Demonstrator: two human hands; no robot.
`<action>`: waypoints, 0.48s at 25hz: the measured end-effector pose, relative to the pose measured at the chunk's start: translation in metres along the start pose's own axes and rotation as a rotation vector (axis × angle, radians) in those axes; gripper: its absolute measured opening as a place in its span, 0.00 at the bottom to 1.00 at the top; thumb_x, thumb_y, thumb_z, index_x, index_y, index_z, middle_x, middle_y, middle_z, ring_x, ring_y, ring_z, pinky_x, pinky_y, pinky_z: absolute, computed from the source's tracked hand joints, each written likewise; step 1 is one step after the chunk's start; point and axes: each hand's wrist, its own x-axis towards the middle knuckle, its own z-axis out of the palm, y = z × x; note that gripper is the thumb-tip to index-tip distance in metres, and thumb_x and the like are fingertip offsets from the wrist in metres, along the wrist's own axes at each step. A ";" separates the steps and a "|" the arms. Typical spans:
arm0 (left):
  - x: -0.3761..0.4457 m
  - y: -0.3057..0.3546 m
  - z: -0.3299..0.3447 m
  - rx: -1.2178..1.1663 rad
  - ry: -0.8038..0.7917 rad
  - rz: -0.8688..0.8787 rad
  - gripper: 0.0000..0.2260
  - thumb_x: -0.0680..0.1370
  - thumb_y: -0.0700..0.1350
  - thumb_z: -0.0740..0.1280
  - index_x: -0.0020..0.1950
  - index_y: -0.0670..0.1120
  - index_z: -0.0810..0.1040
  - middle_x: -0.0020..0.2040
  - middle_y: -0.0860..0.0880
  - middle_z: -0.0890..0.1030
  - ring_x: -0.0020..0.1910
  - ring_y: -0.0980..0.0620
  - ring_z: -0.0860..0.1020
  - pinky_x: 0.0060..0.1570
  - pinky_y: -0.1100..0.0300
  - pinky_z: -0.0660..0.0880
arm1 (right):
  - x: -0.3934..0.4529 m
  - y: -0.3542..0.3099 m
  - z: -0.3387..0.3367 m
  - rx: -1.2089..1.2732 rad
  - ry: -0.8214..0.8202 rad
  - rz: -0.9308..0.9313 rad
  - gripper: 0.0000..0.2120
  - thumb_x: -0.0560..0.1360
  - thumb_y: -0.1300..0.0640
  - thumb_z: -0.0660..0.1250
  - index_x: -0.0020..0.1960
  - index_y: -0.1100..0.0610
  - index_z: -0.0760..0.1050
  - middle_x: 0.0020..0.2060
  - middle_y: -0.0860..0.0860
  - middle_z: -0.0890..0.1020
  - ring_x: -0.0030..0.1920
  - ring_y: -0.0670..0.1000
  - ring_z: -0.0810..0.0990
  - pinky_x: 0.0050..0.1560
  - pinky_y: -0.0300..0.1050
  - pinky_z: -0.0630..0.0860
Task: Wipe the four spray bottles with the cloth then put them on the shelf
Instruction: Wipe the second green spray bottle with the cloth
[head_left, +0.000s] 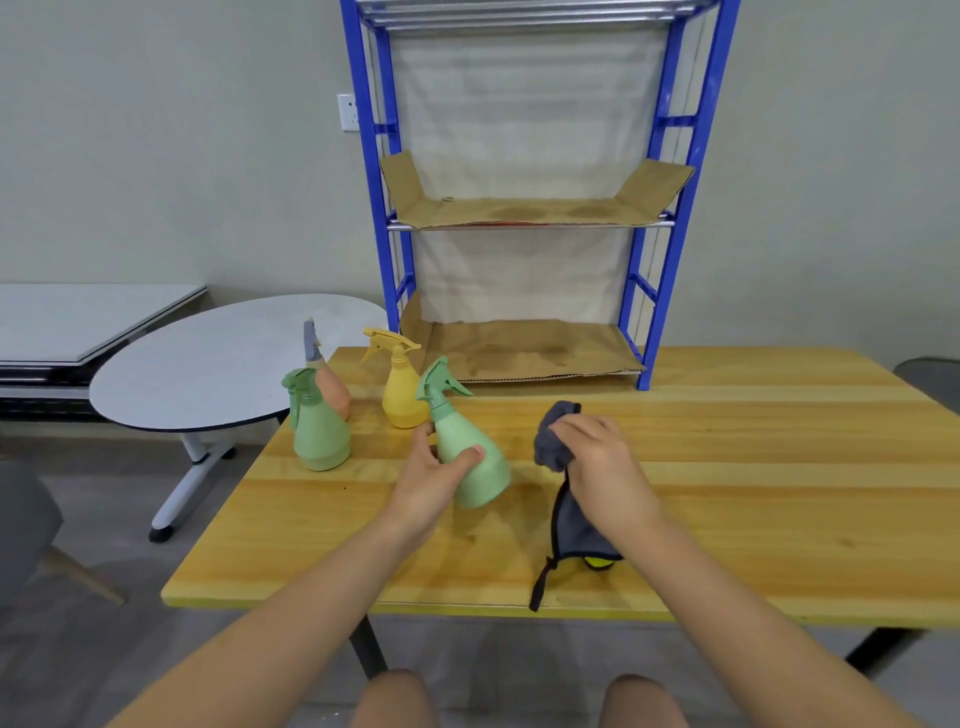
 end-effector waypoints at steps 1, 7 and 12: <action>0.000 -0.004 0.004 0.066 -0.014 0.025 0.33 0.76 0.49 0.75 0.75 0.54 0.61 0.60 0.49 0.79 0.55 0.50 0.82 0.54 0.50 0.81 | 0.006 0.012 -0.006 -0.075 -0.102 0.086 0.19 0.66 0.76 0.64 0.51 0.59 0.80 0.51 0.52 0.79 0.54 0.56 0.73 0.52 0.46 0.73; 0.009 -0.018 0.052 0.245 -0.168 0.119 0.34 0.75 0.46 0.76 0.75 0.54 0.60 0.60 0.54 0.75 0.54 0.57 0.79 0.46 0.62 0.78 | 0.026 0.082 -0.045 -0.423 -0.403 0.536 0.14 0.72 0.63 0.64 0.33 0.52 0.63 0.38 0.51 0.71 0.43 0.58 0.73 0.40 0.46 0.70; 0.019 -0.026 0.076 0.329 -0.209 0.142 0.36 0.74 0.49 0.77 0.75 0.56 0.59 0.63 0.54 0.74 0.56 0.56 0.78 0.55 0.57 0.77 | 0.020 0.108 -0.039 -0.482 -0.548 0.662 0.05 0.78 0.56 0.63 0.44 0.55 0.74 0.49 0.54 0.80 0.52 0.58 0.78 0.47 0.47 0.74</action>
